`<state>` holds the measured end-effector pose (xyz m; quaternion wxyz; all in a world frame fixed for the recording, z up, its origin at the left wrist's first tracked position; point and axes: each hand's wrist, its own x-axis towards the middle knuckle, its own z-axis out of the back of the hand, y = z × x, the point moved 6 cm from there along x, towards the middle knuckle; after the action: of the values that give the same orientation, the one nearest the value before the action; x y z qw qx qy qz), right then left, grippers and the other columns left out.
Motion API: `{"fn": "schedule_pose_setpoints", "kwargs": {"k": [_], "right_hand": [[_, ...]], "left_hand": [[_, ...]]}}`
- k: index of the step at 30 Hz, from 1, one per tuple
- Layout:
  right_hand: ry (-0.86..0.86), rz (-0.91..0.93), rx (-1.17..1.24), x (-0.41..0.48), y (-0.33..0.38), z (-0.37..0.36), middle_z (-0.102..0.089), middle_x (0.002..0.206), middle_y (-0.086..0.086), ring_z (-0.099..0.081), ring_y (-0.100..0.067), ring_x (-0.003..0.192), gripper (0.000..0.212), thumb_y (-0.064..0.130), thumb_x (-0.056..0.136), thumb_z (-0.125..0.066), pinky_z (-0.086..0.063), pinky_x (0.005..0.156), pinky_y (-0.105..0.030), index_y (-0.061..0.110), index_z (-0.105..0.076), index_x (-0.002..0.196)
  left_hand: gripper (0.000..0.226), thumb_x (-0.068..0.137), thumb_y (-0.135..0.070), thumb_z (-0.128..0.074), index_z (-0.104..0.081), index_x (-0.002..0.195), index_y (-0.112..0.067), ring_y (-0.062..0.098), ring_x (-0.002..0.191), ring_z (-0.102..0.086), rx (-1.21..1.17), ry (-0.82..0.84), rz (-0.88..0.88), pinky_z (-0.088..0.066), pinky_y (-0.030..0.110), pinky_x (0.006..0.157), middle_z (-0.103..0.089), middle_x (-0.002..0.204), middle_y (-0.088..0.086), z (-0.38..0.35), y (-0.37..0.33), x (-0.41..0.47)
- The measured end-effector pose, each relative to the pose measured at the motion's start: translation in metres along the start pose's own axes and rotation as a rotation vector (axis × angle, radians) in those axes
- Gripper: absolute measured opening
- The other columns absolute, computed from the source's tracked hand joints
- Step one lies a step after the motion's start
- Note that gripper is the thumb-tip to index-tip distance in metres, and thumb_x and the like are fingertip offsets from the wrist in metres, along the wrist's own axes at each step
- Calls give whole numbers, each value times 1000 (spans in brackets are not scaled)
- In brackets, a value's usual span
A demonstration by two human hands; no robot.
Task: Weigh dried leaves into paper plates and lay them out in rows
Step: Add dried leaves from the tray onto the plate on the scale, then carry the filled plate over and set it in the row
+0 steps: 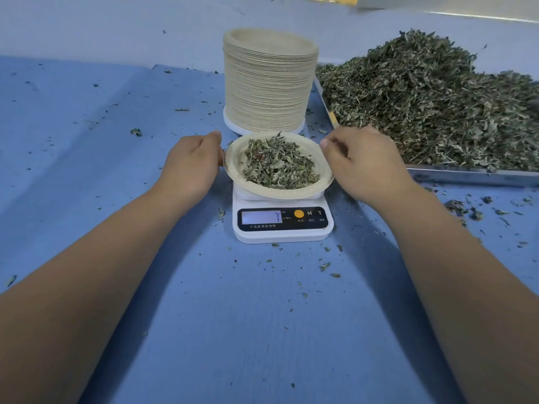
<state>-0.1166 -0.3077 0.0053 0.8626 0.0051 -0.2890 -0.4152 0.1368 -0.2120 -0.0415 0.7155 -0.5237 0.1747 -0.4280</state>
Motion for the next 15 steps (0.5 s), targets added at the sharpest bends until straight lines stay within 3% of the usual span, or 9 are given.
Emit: {"fn": "schedule_pose_setpoints", "kwargs": {"k": [3, 6, 9, 13, 15], "right_hand": [[5, -10, 32, -1, 0, -2, -55, 78, 10, -59, -27, 95, 27, 39, 102, -50, -45, 92, -42, 19, -68, 104], [24, -70, 90, -2, 0, -3, -60, 77, 11, -62, -24, 84, 23, 42, 101, -51, -40, 83, -33, 21, -61, 98], [51, -109, 178, -4, 9, -4, -64, 81, 11, -64, -23, 86, 23, 43, 100, -54, -43, 76, -31, 22, -61, 95], [164, -38, 387, -10, 47, -9, -69, 98, 8, -65, -18, 100, 27, 60, 92, -56, -51, 84, -38, 33, -59, 96], [275, 49, 407, -15, 75, -14, -67, 99, 14, -63, -8, 96, 37, 74, 83, -55, -51, 80, -36, 42, -53, 101]], "left_hand": [[55, 99, -41, -39, -45, 76, 9, 18, 58, -33, 106, -14, -29, -31, 33, 60, -41, 65, 8, -1, -5, -2], [38, 92, -29, -48, -39, 70, 0, 19, 63, -30, 115, 11, 6, -26, 36, 62, -35, 68, 8, -3, -5, -2], [28, 89, -23, -50, -37, 68, -12, 21, 64, -24, -12, 33, 94, -20, 35, 59, -29, 65, 6, 0, -2, 3], [34, 93, -18, -49, -36, 61, -19, 18, 43, -28, -86, -46, 225, -23, 23, 47, -33, 52, 0, 34, 6, 10], [32, 93, -20, -50, -38, 64, -17, 17, 38, -24, -157, -84, 270, -18, 19, 45, -31, 53, 3, 62, 17, 7]]}}
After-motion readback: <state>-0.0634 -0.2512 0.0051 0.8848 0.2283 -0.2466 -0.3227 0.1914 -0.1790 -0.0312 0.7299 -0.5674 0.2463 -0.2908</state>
